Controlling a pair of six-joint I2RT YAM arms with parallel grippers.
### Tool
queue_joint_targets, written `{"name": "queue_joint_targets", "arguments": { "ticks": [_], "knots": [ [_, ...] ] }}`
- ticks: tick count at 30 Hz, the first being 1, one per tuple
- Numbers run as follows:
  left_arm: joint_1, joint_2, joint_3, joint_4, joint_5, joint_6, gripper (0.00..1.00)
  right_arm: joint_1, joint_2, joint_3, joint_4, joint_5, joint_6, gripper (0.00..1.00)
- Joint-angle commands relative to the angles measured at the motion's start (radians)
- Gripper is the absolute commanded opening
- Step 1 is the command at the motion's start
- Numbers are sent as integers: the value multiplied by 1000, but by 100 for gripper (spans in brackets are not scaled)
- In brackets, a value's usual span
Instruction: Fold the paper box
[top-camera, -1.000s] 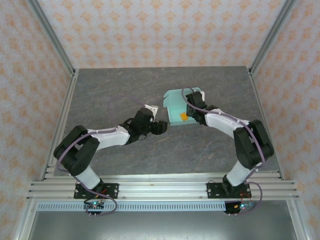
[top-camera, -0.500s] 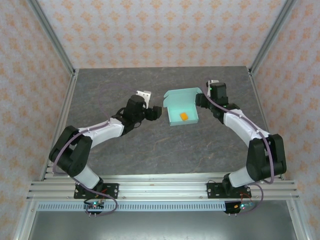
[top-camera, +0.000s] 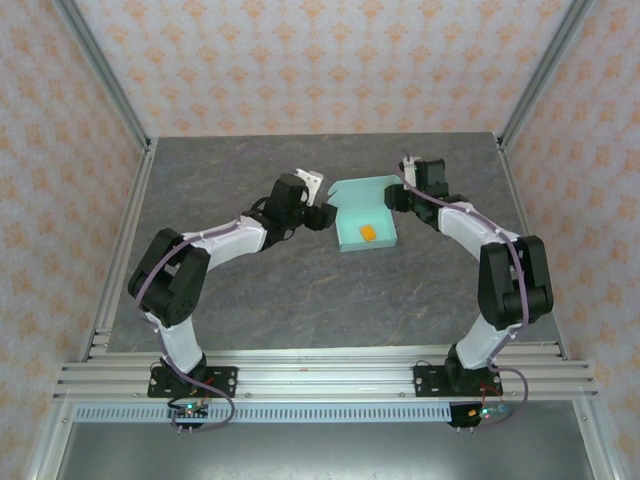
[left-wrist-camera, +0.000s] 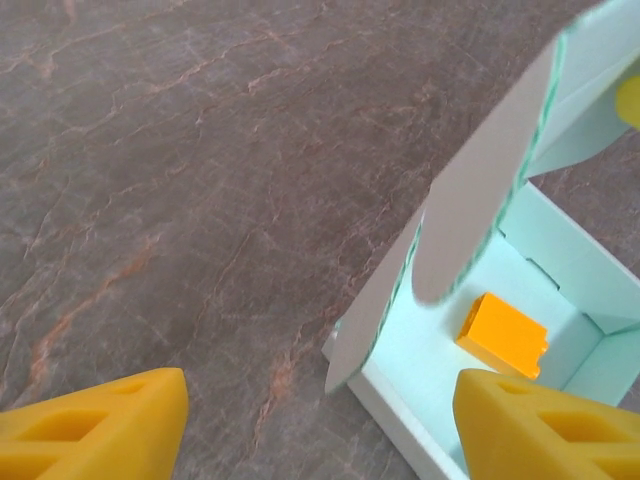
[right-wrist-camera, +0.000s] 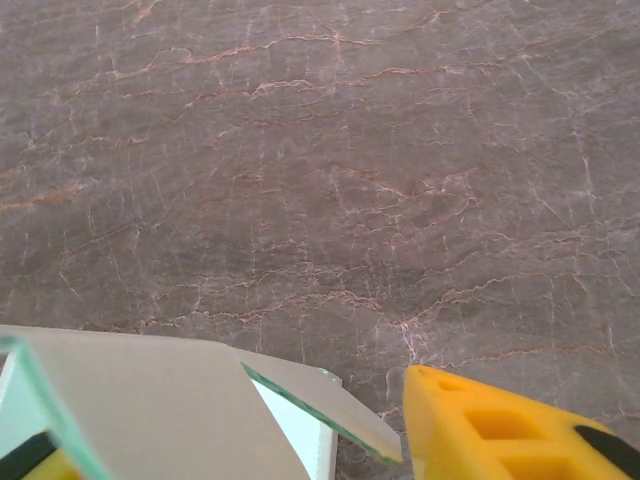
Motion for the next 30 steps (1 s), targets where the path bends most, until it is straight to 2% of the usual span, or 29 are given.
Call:
{"name": "queue_joint_targets", "arguments": {
  "ticks": [1, 6, 8, 18, 21, 23, 27, 30],
  "knots": [
    [-3, 34, 70, -39, 16, 46, 69, -7, 11, 34, 20, -30, -12, 38],
    [-2, 90, 146, -81, 16, 69, 60, -7, 18, 37, 16, -30, -14, 30],
    [-4, 92, 173, -102, 23, 75, 53, -7, 18, 38, 15, -30, -12, 26],
    [-5, 131, 213, -131, 1, 85, 37, -2, 14, 36, 7, -9, -9, 16],
    [-4, 146, 234, -145, 10, 87, 29, 2, 14, 39, 4, 4, -2, 15],
    [-4, 151, 244, -151, 18, 85, 23, 11, 12, 42, -2, 27, 5, 13],
    [-9, 158, 262, -151, 9, 68, 19, 44, 4, 39, -12, 83, 29, 10],
    [-18, 167, 280, -164, -42, 42, 15, 76, -7, 36, -19, 165, 88, 6]
  ]
}}
